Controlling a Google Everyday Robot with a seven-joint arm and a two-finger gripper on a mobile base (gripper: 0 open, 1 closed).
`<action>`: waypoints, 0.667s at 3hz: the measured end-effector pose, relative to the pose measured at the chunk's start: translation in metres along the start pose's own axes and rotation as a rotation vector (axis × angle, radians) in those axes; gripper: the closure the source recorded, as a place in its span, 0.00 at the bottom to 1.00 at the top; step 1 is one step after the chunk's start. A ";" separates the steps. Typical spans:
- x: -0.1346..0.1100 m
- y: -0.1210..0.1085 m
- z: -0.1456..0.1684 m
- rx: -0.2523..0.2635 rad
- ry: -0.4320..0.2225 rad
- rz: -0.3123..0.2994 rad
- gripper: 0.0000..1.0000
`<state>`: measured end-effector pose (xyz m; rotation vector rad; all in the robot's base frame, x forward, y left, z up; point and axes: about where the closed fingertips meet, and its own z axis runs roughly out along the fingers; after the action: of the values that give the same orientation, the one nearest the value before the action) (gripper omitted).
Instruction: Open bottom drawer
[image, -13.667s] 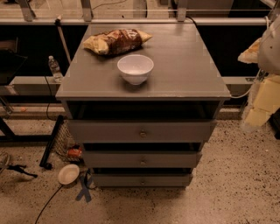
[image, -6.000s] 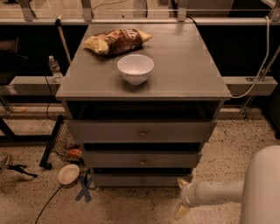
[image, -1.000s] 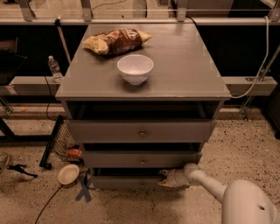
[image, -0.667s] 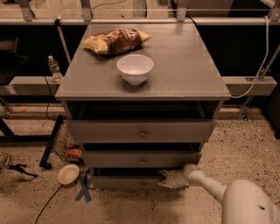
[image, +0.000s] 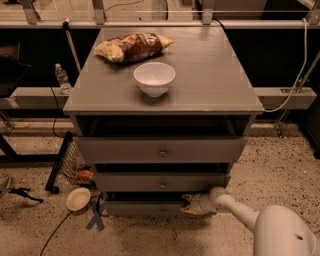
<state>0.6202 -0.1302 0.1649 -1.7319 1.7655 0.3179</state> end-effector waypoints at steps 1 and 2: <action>0.000 0.000 0.000 0.000 0.000 0.000 1.00; -0.003 0.012 -0.006 0.004 0.007 0.006 1.00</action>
Offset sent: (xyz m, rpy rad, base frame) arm -0.1181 -0.0039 0.0280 -0.0508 0.0037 -0.0878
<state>0.6069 -0.1301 0.1676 -1.7272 1.7759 0.3107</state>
